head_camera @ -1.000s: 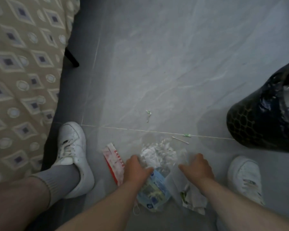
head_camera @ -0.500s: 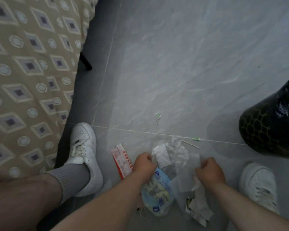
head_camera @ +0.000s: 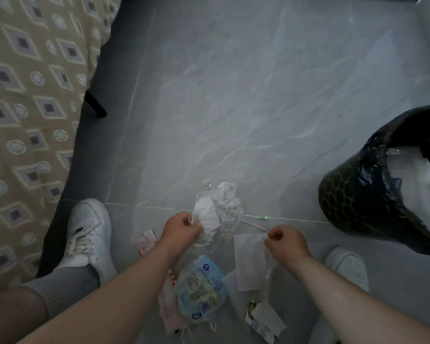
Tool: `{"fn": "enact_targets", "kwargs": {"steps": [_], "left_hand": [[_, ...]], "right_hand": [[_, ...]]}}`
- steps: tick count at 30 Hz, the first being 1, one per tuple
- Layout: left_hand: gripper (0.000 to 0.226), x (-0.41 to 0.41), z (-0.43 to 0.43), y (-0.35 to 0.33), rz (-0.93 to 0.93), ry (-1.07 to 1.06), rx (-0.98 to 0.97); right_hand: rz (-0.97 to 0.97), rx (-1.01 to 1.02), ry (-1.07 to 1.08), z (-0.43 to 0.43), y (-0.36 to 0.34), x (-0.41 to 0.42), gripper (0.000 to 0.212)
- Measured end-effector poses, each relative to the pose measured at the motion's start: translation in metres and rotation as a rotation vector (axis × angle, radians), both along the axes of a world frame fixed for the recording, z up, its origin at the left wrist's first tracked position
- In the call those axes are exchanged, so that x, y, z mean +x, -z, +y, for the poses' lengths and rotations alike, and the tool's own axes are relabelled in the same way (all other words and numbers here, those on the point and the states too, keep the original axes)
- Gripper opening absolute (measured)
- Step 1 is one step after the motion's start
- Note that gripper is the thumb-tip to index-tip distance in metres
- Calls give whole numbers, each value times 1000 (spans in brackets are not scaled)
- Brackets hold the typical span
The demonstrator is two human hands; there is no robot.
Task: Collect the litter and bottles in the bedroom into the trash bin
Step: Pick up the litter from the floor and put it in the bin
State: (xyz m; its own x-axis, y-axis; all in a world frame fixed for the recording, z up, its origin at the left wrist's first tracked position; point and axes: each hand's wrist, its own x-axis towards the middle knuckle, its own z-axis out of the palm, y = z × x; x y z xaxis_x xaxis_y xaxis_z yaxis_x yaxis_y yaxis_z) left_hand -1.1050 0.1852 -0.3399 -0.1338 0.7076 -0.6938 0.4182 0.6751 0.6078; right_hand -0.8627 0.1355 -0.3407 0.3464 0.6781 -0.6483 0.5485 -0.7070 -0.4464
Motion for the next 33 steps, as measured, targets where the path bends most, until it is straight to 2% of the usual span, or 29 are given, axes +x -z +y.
{"fn": "enact_targets", "kwargs": {"steps": [5, 7, 11, 17, 23, 28, 30, 33], "left_hand": [[6, -3, 37, -30, -109, -91, 79], [4, 6, 56, -48, -116, -97, 125], [6, 37, 89, -96, -185, -70, 222], [14, 111, 104, -174, -345, 21, 315], [12, 208, 82, -217, -431, 173, 334], [5, 285, 64, -232, -446, 247, 334], [3, 308, 59, -232, -367, 289, 362], [15, 335, 57, -223, -195, 395, 401]], "right_hand": [[64, 120, -36, 45, -34, 11, 19], [92, 172, -68, 67, -58, 13, 18], [112, 333, -117, 110, -118, 26, 31], [94, 557, -122, 126, -222, 88, 26], [37, 688, 84, 90, -263, 182, 22], [169, 760, 367, 68, -281, 251, 22], [224, 779, 471, 61, -288, 276, 20], [267, 805, 575, 50, -293, 306, 18]]}}
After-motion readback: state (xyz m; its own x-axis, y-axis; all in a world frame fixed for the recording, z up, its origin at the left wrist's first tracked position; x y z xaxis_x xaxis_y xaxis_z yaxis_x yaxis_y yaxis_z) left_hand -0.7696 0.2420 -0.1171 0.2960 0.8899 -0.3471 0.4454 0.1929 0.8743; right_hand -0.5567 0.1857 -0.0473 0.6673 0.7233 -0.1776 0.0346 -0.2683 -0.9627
